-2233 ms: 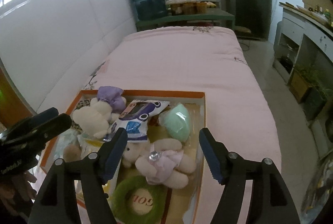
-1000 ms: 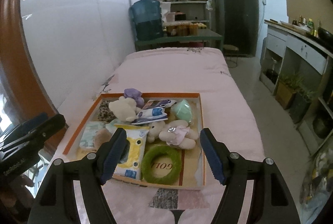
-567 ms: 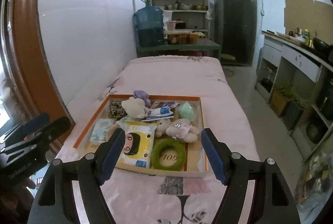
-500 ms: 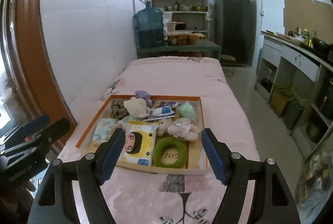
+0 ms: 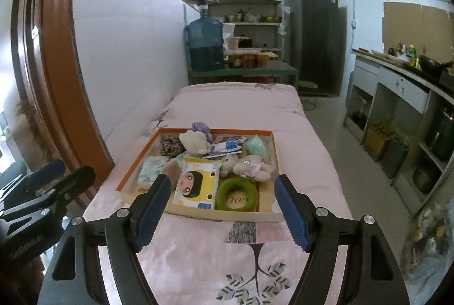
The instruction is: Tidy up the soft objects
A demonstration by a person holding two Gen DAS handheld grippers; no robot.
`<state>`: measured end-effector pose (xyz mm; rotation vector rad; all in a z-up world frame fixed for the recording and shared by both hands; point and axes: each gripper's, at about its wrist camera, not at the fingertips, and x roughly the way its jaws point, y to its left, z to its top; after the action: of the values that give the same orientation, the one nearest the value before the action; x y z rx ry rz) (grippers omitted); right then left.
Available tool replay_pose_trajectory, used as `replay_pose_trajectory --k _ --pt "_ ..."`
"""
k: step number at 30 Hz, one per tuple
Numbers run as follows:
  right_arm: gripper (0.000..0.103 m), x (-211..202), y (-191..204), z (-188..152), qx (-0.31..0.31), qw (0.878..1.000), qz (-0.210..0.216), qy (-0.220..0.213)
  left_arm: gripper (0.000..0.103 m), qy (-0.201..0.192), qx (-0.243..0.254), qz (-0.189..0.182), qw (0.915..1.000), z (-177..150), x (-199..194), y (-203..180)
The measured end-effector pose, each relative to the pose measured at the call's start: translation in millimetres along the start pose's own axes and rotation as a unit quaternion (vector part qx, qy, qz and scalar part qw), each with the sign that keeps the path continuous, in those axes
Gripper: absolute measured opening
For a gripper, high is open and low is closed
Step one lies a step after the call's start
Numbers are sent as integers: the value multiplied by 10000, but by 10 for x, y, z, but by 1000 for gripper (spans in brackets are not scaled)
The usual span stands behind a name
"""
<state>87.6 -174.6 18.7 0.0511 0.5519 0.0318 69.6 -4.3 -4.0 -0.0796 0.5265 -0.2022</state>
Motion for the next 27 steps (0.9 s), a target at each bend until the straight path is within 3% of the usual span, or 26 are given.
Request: replay_pose_trajectory --k 15,21,27 --pt "77 -365 116 -165 64 9997 -209 -56 71 15 -8 316 9995 -119 -332 -77" --pt "77 -560 144 -246 105 9996 -255 -117 71 -57 31 728 9973 -177 -550 -155" --pt "77 -746 173 -328 103 9992 -358 -118 71 -39 22 724 9974 -219 -709 -199"
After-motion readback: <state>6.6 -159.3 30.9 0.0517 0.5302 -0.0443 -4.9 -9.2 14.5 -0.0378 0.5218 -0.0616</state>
